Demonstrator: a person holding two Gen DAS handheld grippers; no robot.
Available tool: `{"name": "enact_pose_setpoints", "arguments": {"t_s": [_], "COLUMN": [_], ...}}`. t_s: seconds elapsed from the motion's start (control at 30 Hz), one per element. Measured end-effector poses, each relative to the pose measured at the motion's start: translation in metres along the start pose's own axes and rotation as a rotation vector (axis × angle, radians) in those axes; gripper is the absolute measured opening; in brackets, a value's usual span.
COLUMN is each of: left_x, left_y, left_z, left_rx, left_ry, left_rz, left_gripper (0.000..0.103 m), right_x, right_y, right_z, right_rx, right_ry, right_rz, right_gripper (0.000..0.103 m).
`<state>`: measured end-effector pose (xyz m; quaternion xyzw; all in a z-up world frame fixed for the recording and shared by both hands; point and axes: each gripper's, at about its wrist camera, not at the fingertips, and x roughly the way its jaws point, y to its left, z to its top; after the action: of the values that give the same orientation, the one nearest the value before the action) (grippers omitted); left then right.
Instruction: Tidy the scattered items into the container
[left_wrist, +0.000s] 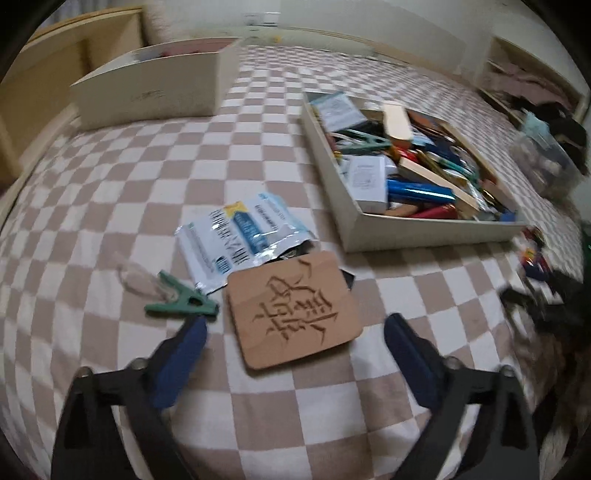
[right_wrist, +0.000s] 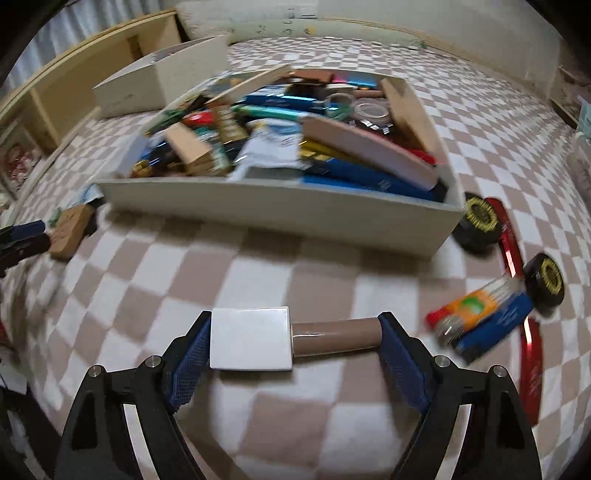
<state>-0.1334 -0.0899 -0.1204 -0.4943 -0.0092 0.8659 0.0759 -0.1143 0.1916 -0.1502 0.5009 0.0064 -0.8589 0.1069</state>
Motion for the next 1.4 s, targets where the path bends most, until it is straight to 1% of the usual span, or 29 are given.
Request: {"name": "enact_pose_setpoints", "arguments": {"t_s": [0.17, 0.3, 0.33, 0.4, 0.43, 0.47, 0.57, 0.7, 0.8, 0.97, 1.07, 1.13, 1.2, 1.23, 1.27, 1.3, 1.4], "left_x": [0.010, 0.016, 0.018, 0.020, 0.019, 0.017, 0.011, 0.002, -0.003, -0.011, -0.013, -0.014, -0.014, -0.012, -0.011, -0.011, -0.009], "left_y": [-0.001, -0.005, -0.006, -0.007, -0.008, -0.007, -0.003, -0.012, -0.031, -0.065, -0.079, -0.084, -0.086, -0.085, -0.085, -0.086, -0.094], "left_z": [-0.002, -0.004, -0.005, -0.007, -0.008, -0.010, -0.016, -0.029, -0.044, -0.067, -0.075, -0.078, -0.081, -0.080, -0.080, -0.080, -0.081], "left_rx": [-0.140, -0.180, -0.186, -0.186, -0.178, -0.173, -0.176, -0.119, -0.021, 0.147, 0.208, 0.220, 0.205, 0.190, 0.176, 0.165, 0.152], "left_ry": [0.042, 0.025, 0.021, 0.019, 0.014, 0.009, 0.002, 0.002, 0.009, 0.027, 0.040, 0.038, 0.035, 0.038, 0.038, 0.037, 0.037], "left_rz": [0.012, 0.037, 0.040, 0.061, 0.075, 0.082, 0.049, 0.025, -0.022, -0.080, -0.089, -0.083, -0.071, -0.067, -0.067, -0.068, -0.034], "left_gripper": [0.098, 0.097, 0.096, 0.084, 0.081, 0.076, 0.076, 0.076, 0.076, 0.076, 0.076, 0.076, 0.077, 0.078, 0.084, 0.089, 0.091], "right_x": [-0.007, -0.013, -0.015, -0.023, -0.026, -0.028, -0.034, -0.039, -0.046, -0.052, -0.053, -0.053, -0.054, -0.054, -0.055, -0.055, -0.057], "right_y": [0.010, 0.012, 0.011, 0.012, 0.014, 0.015, 0.018, 0.018, 0.008, -0.011, -0.013, -0.012, -0.012, -0.012, -0.012, -0.013, -0.012], "right_z": [-0.020, -0.030, -0.032, -0.041, -0.045, -0.046, -0.052, -0.054, -0.060, -0.068, -0.072, -0.074, -0.076, -0.076, -0.076, -0.076, -0.079], "right_rx": [-0.023, -0.019, -0.005, 0.016, 0.009, -0.003, -0.040, -0.067, -0.018, 0.080, 0.098, 0.099, 0.105, 0.113, 0.124, 0.133, 0.139], "right_ry": [-0.002, -0.011, -0.015, -0.030, -0.034, -0.036, -0.025, -0.003, -0.015, -0.034, -0.039, -0.040, -0.050, -0.054, -0.057, -0.058, -0.052], "right_rz": [0.013, 0.021, 0.028, 0.039, 0.044, 0.045, 0.059, 0.066, 0.057, 0.039, 0.031, 0.022, 0.020, 0.022, 0.025, 0.023, -0.015], "right_gripper": [0.086, 0.086, 0.086, 0.086, 0.086, 0.086, 0.086, 0.086, 0.086, 0.086, 0.086, 0.086, 0.087, 0.091, 0.094, 0.100, 0.101]}}
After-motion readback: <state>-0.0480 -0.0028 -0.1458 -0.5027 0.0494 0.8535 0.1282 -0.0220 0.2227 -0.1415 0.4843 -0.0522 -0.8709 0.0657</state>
